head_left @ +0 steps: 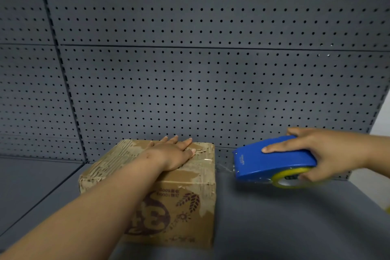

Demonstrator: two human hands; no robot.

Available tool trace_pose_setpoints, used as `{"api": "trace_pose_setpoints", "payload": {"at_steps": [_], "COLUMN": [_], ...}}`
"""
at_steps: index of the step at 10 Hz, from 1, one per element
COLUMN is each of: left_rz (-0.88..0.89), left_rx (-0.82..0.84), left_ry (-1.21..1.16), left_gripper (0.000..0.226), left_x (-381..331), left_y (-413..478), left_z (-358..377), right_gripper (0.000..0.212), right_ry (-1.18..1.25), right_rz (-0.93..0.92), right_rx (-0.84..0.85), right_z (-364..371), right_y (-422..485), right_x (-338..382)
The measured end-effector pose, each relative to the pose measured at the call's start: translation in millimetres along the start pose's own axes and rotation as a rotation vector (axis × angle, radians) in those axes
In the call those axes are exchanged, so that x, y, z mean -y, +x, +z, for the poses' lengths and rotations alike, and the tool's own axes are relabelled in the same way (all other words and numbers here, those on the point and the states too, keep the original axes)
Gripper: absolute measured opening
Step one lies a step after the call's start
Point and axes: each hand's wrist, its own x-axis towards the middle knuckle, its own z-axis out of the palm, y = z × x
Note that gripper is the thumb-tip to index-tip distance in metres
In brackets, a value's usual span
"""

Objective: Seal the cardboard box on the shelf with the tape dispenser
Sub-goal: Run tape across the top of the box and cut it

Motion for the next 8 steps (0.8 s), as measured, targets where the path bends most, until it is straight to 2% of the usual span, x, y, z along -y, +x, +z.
{"api": "trace_pose_setpoints", "payload": {"at_steps": [2, 3, 5, 6, 7, 8], "left_rz": [0.004, 0.007, 0.015, 0.02, 0.021, 0.019], "left_rx": [-0.012, -0.02, -0.026, -0.021, -0.018, -0.017], "left_ry": [0.014, 0.022, 0.013, 0.003, 0.002, 0.004], "left_gripper": [0.06, 0.06, 0.059, 0.059, 0.059, 0.059], "left_x": [1.1, 0.7, 1.2, 1.8, 2.5, 2.2], "left_y": [0.3, -0.9, -3.0, -2.0, -1.1, -0.8], "left_z": [1.6, 1.9, 3.2, 3.1, 3.7, 3.9], "right_gripper": [0.065, 0.062, 0.063, 0.062, 0.063, 0.064], "right_ry": [-0.057, -0.139, -0.087, -0.156, -0.176, -0.157], "right_rz": [0.112, 0.122, 0.155, 0.149, 0.106, 0.147], "right_rx": [0.176, 0.152, 0.272, 0.165, 0.156, 0.223], "right_z": [-33.2, -36.6, -47.8, -46.6, -37.6, -43.9], "right_y": [35.5, 46.4, 48.1, 52.9, 57.3, 51.6], "right_x": [49.1, 68.1, 77.3, 78.6, 83.9, 85.5]}}
